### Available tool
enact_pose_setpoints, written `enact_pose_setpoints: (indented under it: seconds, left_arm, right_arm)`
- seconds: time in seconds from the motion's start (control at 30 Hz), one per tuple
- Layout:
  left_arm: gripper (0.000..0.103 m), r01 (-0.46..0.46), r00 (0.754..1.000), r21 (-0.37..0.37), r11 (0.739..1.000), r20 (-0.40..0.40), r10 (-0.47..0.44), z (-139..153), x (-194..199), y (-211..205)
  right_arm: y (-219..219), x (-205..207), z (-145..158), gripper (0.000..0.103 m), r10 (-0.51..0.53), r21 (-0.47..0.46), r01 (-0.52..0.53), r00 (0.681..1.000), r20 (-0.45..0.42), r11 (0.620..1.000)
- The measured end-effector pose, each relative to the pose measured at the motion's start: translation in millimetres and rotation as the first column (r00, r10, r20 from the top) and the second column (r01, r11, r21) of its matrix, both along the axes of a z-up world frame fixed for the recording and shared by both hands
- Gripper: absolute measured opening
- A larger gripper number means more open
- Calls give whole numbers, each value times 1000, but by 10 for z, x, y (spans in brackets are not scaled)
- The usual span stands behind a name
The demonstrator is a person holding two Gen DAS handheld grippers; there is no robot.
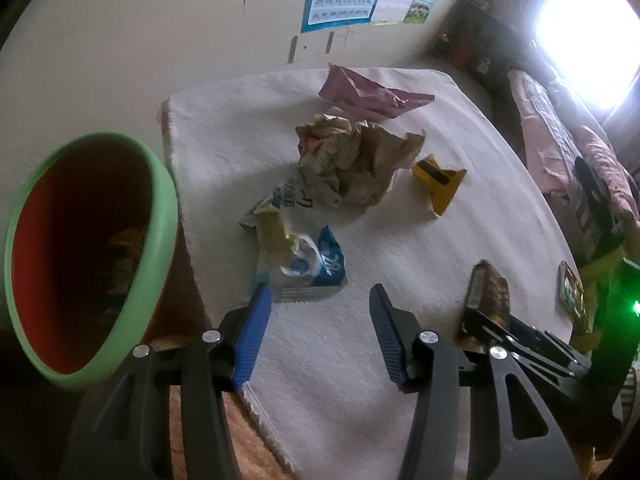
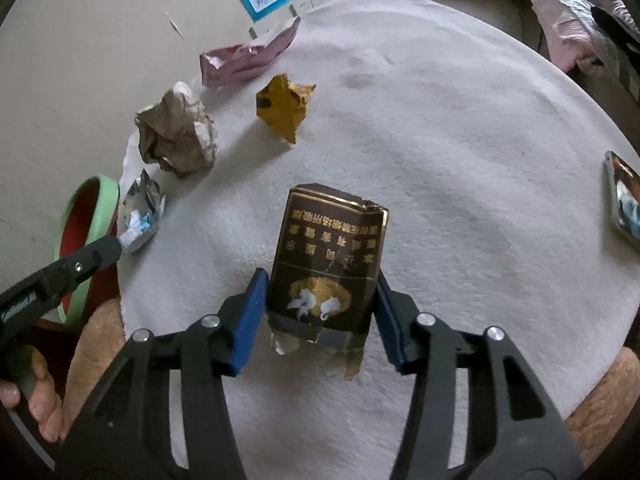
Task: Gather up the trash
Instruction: 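Close the right tool on the brown cigarette box and lift it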
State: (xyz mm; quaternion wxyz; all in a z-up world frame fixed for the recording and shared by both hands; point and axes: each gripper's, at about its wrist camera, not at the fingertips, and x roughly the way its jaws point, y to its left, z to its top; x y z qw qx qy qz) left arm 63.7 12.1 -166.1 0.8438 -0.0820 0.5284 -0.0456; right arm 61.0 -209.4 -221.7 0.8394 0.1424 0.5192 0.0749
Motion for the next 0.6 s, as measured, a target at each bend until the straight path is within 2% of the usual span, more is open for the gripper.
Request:
enact_pose_setpoints:
  seconds: [0.17,0.3,0.43,0.47,0.53,0.57,0.6]
  left_arm:
    - [49,21,1000,32,999,-12,-21,-42,123,-42]
    - [49,20,1000,54,998,9,-21,-24,266,-56]
    - [47,23,1000,77,997,-22,-21,-118,398,-72]
    - [39,13,1000,81,997,-27,-11,-138,413,-64]
    - [31,-2,999,68,998,-35,5,-160,416,-26]
    - [15,-7,1000,61,998,-29,9,-152,402,-11]
    - [11,-9,1000,54,999,-26,10,-134,378,11]
  right_arm:
    - [-27,-48,-53,50,9,17,-8,1000,-19,1000]
    - [-22,-96,-2,50,21,15,-21,1000,-2,1000]
    - [-19,-134,35,50,32,11,-32,999,12,999]
    - [-15,-136,41,50,33,12,-33,999,14,999]
    - [-13,-155,69,50,34,14,-34,999,22,999]
    - [-18,-167,88,50,33,18,-34,999,26,999]
    - [-24,-182,108,50,31,22,-32,999,30,999]
